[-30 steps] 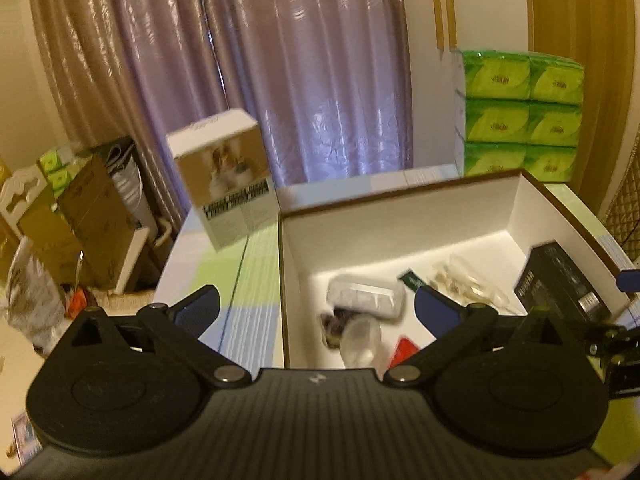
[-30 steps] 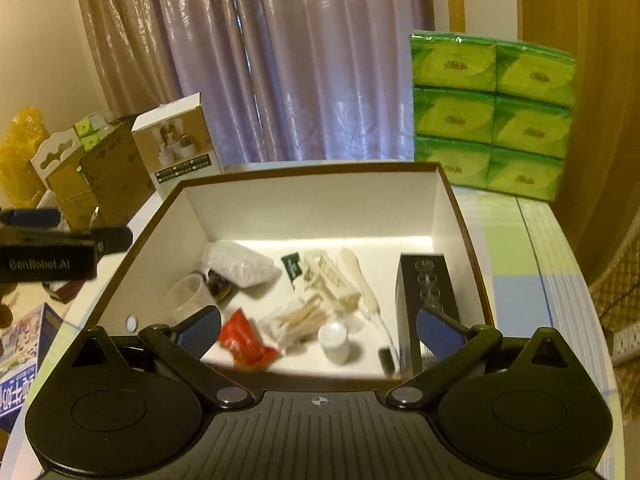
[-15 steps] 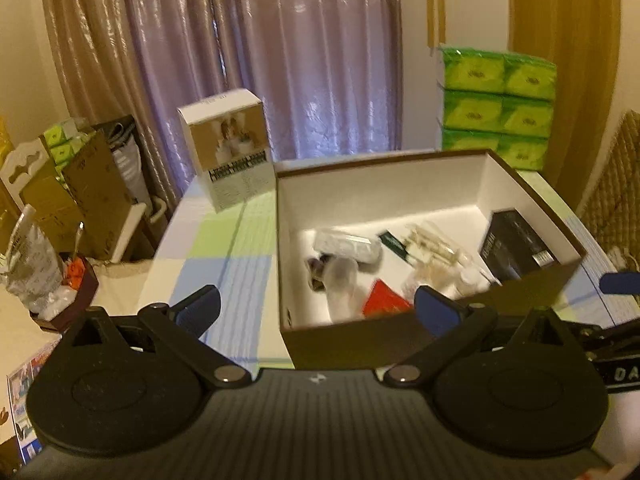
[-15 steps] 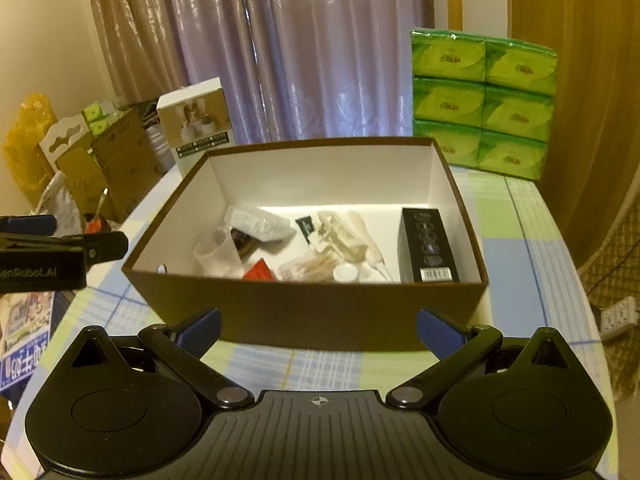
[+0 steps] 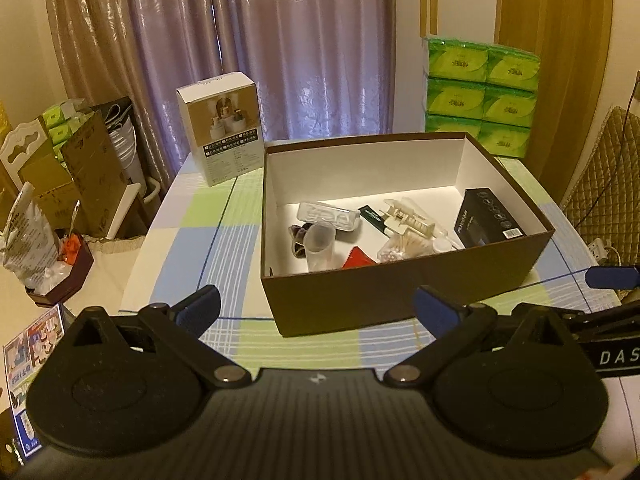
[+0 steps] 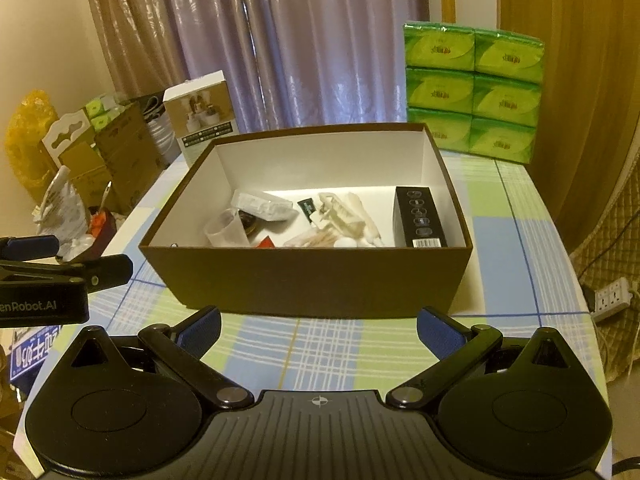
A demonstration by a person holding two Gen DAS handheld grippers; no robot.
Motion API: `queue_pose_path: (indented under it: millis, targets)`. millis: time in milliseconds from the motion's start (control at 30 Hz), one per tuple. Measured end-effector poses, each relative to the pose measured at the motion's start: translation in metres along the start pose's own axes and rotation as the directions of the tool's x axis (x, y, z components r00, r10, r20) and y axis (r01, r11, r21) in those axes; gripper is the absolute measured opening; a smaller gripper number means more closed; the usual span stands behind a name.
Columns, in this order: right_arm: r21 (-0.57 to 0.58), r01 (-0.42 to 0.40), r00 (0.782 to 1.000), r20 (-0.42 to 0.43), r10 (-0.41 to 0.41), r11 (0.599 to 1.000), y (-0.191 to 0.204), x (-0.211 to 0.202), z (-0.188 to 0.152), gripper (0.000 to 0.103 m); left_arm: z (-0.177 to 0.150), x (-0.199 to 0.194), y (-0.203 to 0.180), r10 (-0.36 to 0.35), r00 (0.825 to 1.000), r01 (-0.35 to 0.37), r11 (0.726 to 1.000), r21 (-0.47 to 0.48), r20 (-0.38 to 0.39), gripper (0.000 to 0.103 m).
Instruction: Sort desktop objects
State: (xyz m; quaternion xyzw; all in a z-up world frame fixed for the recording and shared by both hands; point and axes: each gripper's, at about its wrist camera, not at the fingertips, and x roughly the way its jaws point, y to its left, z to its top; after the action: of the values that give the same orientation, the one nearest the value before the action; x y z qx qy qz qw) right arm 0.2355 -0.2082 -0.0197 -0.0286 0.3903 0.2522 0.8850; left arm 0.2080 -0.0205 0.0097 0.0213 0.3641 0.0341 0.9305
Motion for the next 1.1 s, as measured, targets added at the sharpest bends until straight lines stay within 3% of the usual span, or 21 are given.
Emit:
queue_pose_path:
  millis: [1100]
  targets:
    - [-0.046,-0.023,0.999,-0.03,0.021,0.999,-0.008,-0.038,-0.034,0.101,-0.045,-0.038,-0.026,0.015,0.996,-0.019,0.999,-0.042,-0.083,0.102]
